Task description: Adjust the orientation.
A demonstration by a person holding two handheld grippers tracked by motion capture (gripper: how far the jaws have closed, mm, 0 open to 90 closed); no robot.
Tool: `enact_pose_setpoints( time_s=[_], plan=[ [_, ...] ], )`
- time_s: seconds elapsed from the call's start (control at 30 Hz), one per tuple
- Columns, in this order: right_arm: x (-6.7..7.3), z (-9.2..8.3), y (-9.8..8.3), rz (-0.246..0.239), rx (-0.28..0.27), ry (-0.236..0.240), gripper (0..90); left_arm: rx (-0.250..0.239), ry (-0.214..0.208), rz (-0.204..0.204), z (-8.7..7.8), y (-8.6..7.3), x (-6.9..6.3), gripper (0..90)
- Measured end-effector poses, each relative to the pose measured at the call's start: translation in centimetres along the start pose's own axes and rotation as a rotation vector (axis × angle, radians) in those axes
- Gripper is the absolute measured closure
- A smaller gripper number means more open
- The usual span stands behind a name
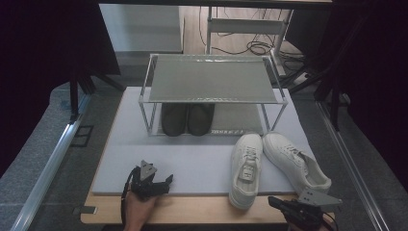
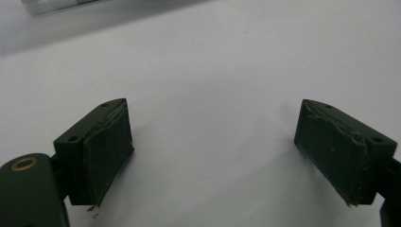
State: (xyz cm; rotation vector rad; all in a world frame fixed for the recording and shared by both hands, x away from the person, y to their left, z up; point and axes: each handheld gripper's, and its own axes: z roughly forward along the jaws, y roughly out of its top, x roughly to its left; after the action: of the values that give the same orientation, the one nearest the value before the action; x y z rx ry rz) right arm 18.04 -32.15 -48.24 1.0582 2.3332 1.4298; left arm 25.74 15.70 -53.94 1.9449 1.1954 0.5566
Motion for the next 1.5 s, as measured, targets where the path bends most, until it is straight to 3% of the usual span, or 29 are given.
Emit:
enact_pose_setpoints(
  time_s=[0.2, 0.5, 0.7, 0.9, 1.03, 1.3, 1.5],
  plan=[
    [1.8, 1.7, 0.7, -0.043, 0.015, 0.088, 90.0, 0.0, 0.0, 0.0, 0.0, 0.0, 0.0, 11.6],
    [4.4, 4.9, 2.4, -0.107, 0.018, 0.161, 89.9, 0.0, 0.0, 0.0, 0.0, 0.0, 0.0, 11.6],
    [5.2, 6.6, 2.9, -0.119, 0.041, 0.146, 90.0, 0.0, 0.0, 0.0, 0.0, 0.0, 0.0, 11.6],
    [5.2, 6.6, 2.8, -0.119, 0.038, 0.136, 90.0, 0.0, 0.0, 0.0, 0.0, 0.0, 0.0, 11.6],
    [4.8, 5.9, 2.5, -0.118, 0.043, 0.105, 90.0, 0.0, 0.001, 0.0, 0.0, 0.0, 0.0, 11.6],
    [2.7, 3.4, 1.7, -0.085, 0.049, 0.013, 90.0, 0.0, 0.001, -0.001, 0.0, 0.0, 0.0, 11.6],
    [1.5, 2.3, 1.3, -0.063, 0.044, -0.016, 90.0, -0.001, 0.001, -0.001, 0.0, 0.0, 0.0, 11.6]
  ],
)
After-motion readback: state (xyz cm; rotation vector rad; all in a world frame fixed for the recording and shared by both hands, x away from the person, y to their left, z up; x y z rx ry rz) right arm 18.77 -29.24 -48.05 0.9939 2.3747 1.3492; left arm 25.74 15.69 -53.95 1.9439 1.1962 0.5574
